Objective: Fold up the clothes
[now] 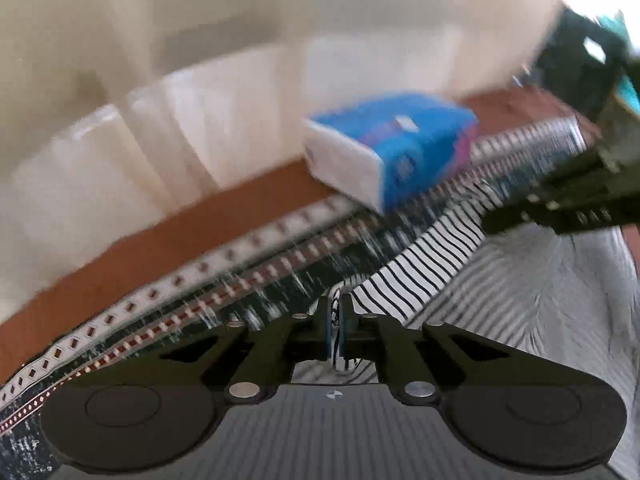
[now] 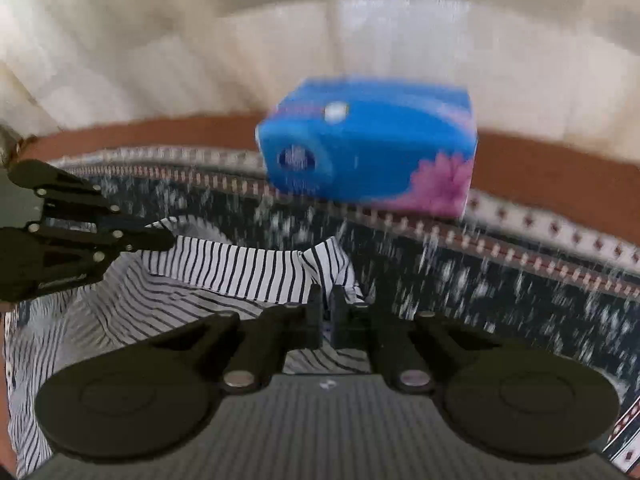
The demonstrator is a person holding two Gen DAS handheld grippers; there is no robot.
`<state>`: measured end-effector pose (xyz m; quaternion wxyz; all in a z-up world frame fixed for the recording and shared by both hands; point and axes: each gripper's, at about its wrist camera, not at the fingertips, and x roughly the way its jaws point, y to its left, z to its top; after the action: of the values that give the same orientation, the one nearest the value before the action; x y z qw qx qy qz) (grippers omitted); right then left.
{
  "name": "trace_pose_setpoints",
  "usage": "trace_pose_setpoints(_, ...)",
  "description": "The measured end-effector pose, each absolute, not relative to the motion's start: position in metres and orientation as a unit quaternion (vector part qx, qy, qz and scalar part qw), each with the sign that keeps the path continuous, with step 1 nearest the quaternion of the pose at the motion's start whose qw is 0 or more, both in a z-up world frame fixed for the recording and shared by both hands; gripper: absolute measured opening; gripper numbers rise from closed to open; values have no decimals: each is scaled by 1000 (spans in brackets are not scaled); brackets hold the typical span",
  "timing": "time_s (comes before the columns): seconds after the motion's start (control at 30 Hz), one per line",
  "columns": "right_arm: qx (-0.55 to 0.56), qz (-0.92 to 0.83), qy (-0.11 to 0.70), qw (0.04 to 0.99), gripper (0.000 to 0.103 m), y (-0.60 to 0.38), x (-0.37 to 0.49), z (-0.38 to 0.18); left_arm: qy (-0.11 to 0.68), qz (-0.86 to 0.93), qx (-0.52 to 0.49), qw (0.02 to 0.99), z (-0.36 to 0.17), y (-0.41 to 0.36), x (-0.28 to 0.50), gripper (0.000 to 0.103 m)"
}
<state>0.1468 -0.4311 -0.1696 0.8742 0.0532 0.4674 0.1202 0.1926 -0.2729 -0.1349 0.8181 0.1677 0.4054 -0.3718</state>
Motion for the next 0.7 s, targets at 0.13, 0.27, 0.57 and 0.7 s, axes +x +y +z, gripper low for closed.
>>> trace_pose_setpoints(0.13, 89, 59, 413, 904, 4, -435, 154, -164, 403, -305, 146, 851, -140, -288, 217, 27)
trace_pose_setpoints(0.27, 68, 3, 418, 906, 19, -434, 161, -172, 425, -238, 179, 855, -148, -290, 222, 40)
trace_pose_setpoints(0.57, 83, 26, 382, 920, 40, -469, 32, -108, 426, -340, 187, 817, -75, -249, 80, 48)
trace_pose_setpoints(0.7, 91, 20, 424, 901, 40, -478, -3, -126, 447, -398, 185, 779, -79, -273, -24, 48)
